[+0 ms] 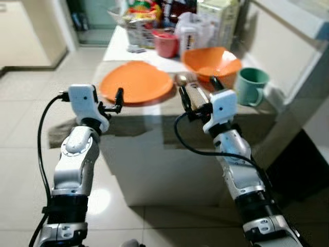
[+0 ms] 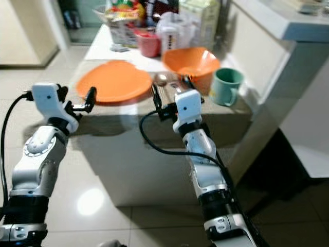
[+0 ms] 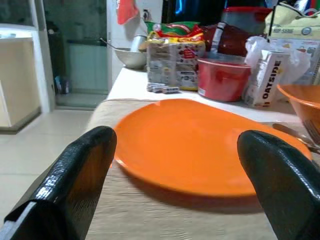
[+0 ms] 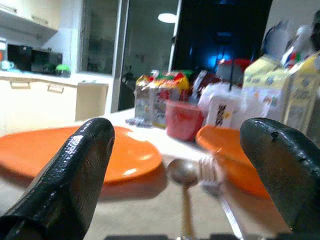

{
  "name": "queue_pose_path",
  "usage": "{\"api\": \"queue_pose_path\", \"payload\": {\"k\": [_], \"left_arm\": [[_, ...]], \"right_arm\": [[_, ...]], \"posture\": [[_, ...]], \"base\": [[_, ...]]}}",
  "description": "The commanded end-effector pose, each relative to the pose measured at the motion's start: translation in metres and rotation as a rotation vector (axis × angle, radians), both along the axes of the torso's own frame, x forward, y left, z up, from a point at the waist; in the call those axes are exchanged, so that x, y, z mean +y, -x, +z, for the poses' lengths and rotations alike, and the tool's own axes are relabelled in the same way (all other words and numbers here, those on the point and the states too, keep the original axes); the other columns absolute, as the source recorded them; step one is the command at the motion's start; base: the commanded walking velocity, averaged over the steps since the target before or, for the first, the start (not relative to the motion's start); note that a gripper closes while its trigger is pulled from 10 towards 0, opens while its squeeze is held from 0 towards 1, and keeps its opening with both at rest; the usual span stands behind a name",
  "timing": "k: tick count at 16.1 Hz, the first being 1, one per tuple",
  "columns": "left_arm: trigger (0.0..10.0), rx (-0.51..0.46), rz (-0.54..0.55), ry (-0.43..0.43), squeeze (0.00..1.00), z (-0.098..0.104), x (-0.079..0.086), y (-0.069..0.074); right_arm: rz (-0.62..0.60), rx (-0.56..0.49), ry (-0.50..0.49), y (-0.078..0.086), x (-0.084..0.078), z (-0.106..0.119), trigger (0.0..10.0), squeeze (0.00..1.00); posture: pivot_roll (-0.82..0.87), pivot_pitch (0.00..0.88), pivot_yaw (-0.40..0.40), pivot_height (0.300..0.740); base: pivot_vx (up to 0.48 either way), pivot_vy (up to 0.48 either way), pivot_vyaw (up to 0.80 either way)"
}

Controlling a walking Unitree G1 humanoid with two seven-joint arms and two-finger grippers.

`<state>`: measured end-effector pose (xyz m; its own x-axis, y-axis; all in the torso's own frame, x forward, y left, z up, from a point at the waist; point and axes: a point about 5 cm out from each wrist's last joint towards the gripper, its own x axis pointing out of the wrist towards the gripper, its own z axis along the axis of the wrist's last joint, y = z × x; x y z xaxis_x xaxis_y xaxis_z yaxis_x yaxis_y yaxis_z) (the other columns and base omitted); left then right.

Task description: Setting the table

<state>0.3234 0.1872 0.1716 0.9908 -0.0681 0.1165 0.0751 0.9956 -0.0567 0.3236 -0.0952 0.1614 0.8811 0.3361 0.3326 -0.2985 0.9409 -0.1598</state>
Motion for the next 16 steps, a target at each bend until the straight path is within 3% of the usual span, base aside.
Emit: {"api": "queue_pose_path", "payload": {"k": [1, 8, 10, 12, 14, 16], "left_arm": [[10.0, -0.016, -0.035, -0.017, 0.0, 0.008, -0.008, -0.004], [10.0, -0.01, -0.068, -0.034, 0.0, 0.007, -0.013, -0.003], [10.0, -0.02, -0.081, -0.083, 0.0, 0.008, -0.016, -0.003], [10.0, -0.017, -0.122, -0.17, 0.0, 0.007, -0.023, -0.004], [10.0, -0.039, -0.122, -0.162, 0.0, 0.008, -0.024, -0.003], [10.0, 0.001, -0.153, -0.183, 0.0, 0.005, -0.028, -0.003]], "right_arm": [[-0.012, 0.041, -0.002, 0.001, -0.003, -0.008, 10.0, 0.0], [0.001, 0.065, 0.006, 0.004, -0.002, -0.014, 10.0, 0.0], [0.006, 0.068, 0.011, 0.005, -0.001, -0.015, 10.0, 0.0], [0.012, 0.069, 0.011, 0.005, 0.002, -0.016, 10.0, 0.0], [0.018, 0.069, 0.013, 0.006, 0.003, -0.016, 10.0, 0.0], [0.02, 0.074, 0.014, 0.006, 0.003, -0.018, 10.0, 0.0]], "posture": [[-0.06, 0.0, 0.036, 0.727], [-0.05, 0.0, 0.034, 0.727], [-0.05, 0.0, 0.034, 0.727], [-0.05, 0.0, 0.035, 0.727], [-0.05, 0.0, 0.036, 0.727], [-0.05, 0.0, 0.036, 0.727]], "base": [[0.3, 0.375, 0.0], [0.34, 0.336, 0.0], [0.369, 0.304, 0.0], [0.433, -0.135, 0.0], [0.317, -0.351, 0.0], [0.0, 0.0, 0.0]]}}
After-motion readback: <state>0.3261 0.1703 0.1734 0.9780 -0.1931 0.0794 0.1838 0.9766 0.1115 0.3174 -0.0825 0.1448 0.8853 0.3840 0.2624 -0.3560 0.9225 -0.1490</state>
